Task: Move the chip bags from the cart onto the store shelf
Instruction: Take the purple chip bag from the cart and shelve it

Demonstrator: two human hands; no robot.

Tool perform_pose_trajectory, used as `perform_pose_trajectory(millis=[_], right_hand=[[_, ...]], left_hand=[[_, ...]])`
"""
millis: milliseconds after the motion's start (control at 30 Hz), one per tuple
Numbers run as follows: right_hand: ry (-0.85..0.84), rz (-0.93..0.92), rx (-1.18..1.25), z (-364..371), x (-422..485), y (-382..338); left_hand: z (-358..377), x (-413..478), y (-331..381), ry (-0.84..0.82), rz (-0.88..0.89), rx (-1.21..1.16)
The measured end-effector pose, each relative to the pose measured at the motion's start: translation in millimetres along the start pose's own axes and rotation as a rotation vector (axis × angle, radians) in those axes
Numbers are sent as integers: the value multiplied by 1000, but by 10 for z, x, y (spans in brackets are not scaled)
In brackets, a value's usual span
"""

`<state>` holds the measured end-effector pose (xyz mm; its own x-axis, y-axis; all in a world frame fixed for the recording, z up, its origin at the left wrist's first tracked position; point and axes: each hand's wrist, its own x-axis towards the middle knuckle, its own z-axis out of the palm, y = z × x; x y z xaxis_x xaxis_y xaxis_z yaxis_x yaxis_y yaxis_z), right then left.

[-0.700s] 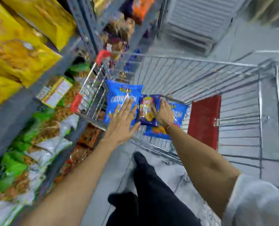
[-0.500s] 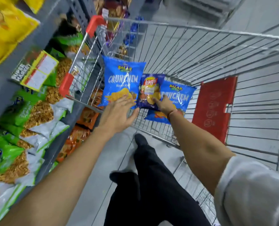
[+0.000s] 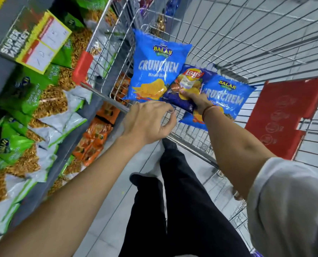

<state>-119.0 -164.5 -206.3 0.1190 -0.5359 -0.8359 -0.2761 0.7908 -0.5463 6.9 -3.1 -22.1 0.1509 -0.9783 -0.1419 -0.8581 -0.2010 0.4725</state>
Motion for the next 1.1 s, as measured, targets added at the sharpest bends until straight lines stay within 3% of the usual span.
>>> perform_pose_trajectory(millis=[200,533,633,833,1100], right_hand=[[56,-3,-27,-136,-163,-93],[-155,-212,89,-307,-1191,-413],[-195,-355,98,-223,-1556,-651],[-460,-601,119,144,-2478,-1338],[-746,-991,99,1102,-4311,-2238]], left_hand=[[-18,-15,10,-9,-19,21],[-43,-12,-26,0,-14,-69],[-370,-5,-28,185,10,-23],[-1624,-159,64,618,19,32],[-3526,-1450,333,1128,-51,307]])
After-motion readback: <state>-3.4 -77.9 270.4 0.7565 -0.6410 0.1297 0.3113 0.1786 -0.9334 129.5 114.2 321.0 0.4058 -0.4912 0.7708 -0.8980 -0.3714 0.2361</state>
